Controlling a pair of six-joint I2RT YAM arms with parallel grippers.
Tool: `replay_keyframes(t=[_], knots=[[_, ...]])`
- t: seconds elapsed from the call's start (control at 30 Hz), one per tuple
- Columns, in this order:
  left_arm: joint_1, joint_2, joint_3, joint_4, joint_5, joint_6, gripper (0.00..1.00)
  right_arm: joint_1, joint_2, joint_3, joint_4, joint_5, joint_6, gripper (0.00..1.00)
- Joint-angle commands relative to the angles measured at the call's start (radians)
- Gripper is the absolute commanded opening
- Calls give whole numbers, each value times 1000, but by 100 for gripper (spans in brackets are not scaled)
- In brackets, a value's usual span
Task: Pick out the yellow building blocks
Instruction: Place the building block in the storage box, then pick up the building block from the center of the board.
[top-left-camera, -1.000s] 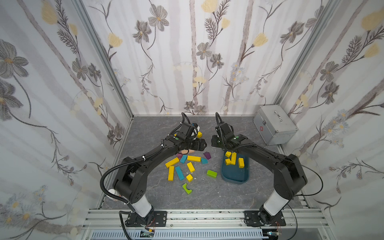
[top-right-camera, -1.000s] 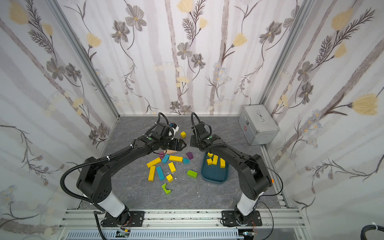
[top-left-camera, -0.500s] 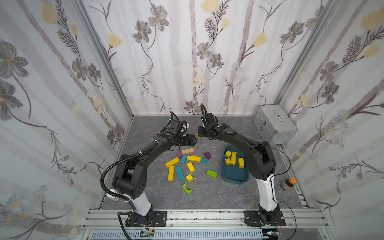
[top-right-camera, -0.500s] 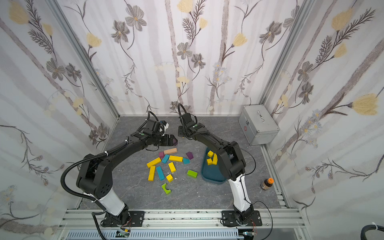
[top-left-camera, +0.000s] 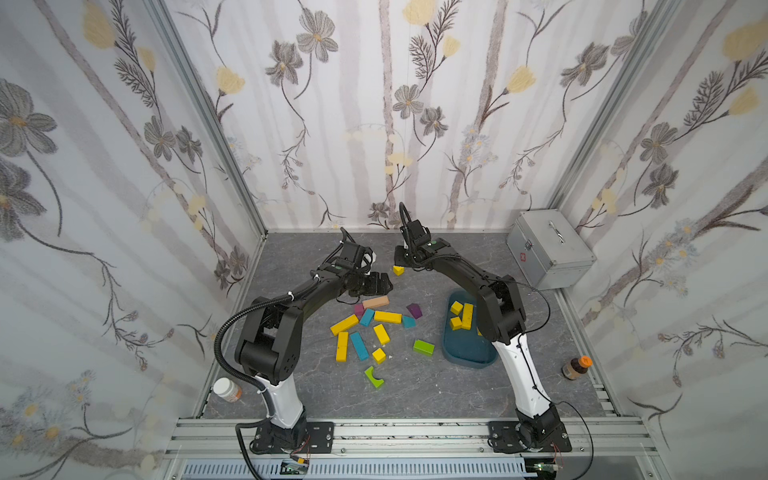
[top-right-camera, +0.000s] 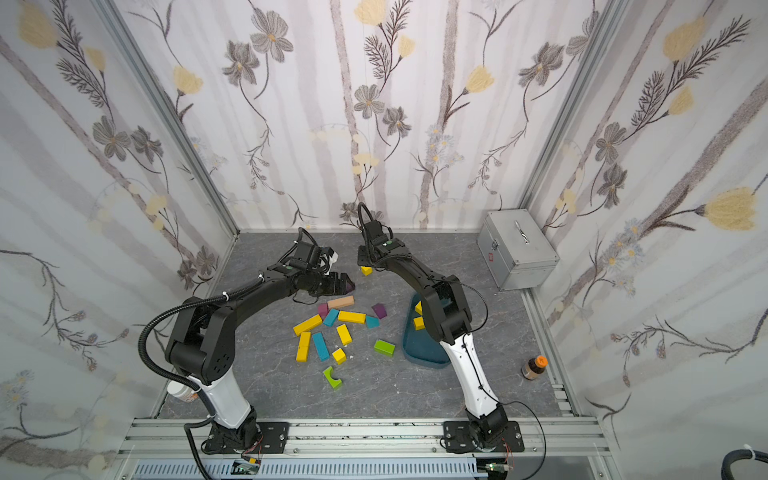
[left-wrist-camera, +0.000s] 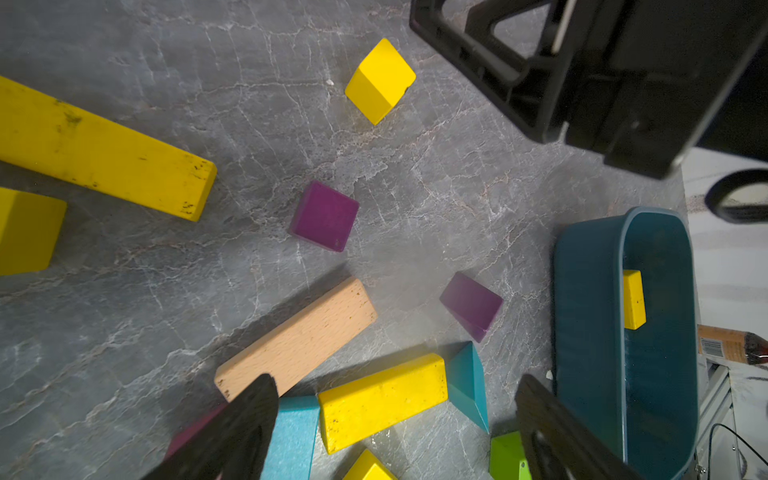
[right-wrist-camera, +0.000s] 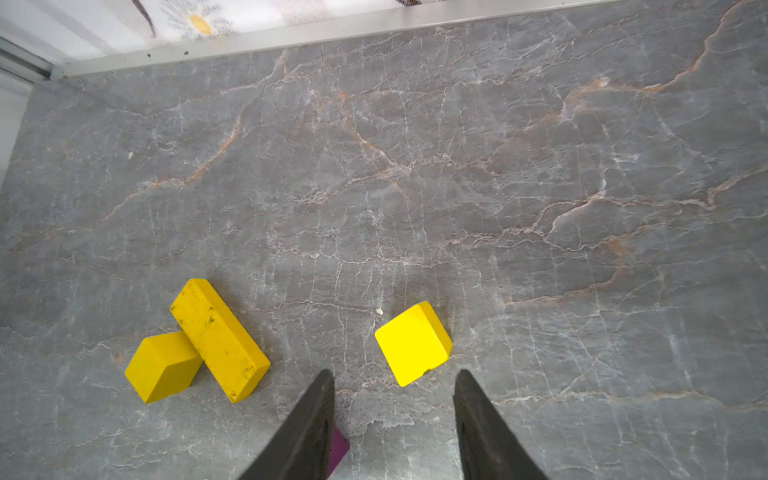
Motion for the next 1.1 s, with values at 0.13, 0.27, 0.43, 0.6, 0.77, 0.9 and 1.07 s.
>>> replay_keyframes(t=[0.13, 0.27, 0.43, 0.6, 0.77, 0.9, 1.07], knots=[[7, 18, 13, 18, 7, -4, 91, -3, 66, 71, 23, -2, -38, 52], [12, 21, 16, 14, 12, -7, 91, -9, 121, 144, -5, -27, -41, 54], [15, 23, 20, 12, 12, -10, 91, -11, 157, 167, 5, -74, -37, 54], [16, 20, 22, 8, 13, -8, 91, -9, 176, 173, -4, -63, -39, 52], [18, 22, 26, 5, 19, -13, 91, -9, 195, 214, -29, -52, -48, 46], [19, 23, 28, 6, 24, -18, 91, -4, 200, 224, -45, -40, -53, 44], [19, 21, 29, 6, 35, -29, 91, 5, 198, 224, -74, -15, -57, 45]])
